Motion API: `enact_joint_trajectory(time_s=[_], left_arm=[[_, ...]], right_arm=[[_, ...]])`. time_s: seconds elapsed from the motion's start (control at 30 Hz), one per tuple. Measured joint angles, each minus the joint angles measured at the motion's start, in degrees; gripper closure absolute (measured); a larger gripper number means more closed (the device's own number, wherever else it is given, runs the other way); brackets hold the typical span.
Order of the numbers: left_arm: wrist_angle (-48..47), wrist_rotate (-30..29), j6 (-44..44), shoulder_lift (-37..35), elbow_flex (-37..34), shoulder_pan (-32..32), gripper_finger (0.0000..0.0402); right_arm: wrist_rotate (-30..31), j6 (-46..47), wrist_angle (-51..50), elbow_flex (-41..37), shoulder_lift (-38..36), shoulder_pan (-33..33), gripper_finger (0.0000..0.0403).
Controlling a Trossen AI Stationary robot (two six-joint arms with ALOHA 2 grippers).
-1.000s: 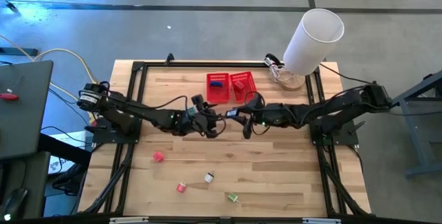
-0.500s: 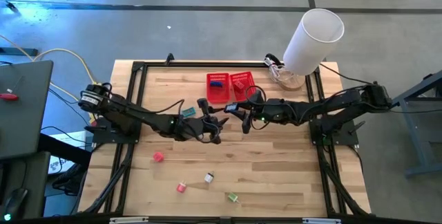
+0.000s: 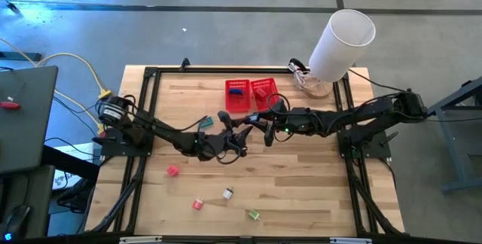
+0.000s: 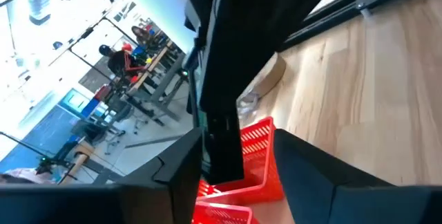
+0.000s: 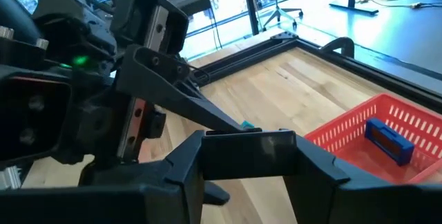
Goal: Pick & Place Office items
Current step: Put the black digital clock into the left red bin
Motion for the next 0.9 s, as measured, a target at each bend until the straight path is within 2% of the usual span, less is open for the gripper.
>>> enact_joint_trajectory(time_s=[0.33, 0.57, 0.7, 0.9], left_arm=[[0.2, -1.9, 0.3, 0.0, 0.0, -0.3, 0.0350], [0.0, -2.0, 0.2, 0.0, 0.0, -0.6, 0.0354], [-0.2, -3.2, 1.2, 0.0, 0.0, -1.1, 0.0354], [-1.4, -5.2, 3.3, 0.0, 0.0, -1.8, 0.0354]], right_arm=[[0.2, 0.2, -0.2, 0.0, 0.0, 0.0, 0.0257], [-1.0, -0.1, -0.6, 0.0, 0.0, 0.0, 0.0247], [-0.9, -0.8, -1.5, 0.1, 0.0, 0.1, 0.0207], [3.0, -6.2, -2.4, 0.1, -0.3, 1.5, 0.0144]])
